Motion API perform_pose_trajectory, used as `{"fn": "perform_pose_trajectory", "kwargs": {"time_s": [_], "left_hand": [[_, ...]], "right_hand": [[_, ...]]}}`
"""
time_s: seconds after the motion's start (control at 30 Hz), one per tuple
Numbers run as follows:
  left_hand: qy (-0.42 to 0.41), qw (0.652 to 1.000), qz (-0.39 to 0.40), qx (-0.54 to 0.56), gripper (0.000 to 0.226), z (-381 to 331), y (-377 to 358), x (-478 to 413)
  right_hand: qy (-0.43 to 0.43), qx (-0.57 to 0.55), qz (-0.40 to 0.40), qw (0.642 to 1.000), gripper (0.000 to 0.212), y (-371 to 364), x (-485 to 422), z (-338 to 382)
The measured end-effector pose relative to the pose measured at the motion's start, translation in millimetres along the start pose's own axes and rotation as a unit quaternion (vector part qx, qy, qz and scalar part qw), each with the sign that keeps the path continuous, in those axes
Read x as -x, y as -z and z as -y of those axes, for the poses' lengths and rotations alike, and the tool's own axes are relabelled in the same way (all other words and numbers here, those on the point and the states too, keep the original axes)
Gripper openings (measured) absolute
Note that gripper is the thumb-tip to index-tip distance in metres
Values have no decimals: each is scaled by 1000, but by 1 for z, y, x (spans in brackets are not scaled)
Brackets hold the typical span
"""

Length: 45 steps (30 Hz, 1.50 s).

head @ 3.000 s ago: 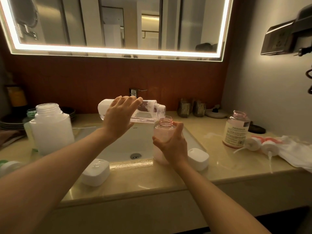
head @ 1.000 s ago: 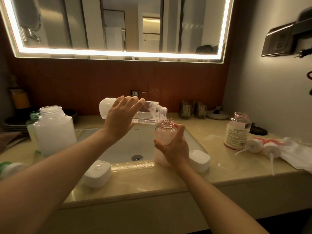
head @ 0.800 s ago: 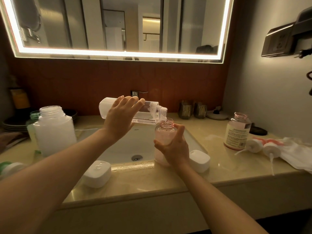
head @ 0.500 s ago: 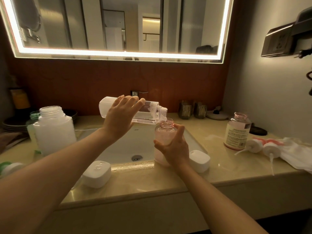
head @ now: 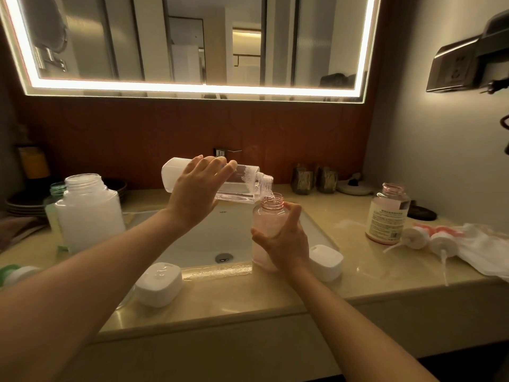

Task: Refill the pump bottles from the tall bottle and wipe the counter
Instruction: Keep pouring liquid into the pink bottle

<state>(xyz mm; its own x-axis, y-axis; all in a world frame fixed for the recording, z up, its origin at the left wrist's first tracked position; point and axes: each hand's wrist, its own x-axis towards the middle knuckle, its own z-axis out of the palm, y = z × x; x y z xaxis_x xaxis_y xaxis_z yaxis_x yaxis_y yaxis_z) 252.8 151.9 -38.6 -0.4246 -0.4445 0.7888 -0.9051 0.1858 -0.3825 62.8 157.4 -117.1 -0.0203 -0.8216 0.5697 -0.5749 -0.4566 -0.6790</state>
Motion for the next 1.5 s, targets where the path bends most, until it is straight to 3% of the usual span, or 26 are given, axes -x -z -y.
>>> {"fn": "perform_pose_trajectory", "kwargs": {"time_s": [1.5], "left_hand": [[-14,1000,-1,0,82,1,4,-4]], "right_hand": [[2,4,-6,1000,85,0,-1,-2]]}}
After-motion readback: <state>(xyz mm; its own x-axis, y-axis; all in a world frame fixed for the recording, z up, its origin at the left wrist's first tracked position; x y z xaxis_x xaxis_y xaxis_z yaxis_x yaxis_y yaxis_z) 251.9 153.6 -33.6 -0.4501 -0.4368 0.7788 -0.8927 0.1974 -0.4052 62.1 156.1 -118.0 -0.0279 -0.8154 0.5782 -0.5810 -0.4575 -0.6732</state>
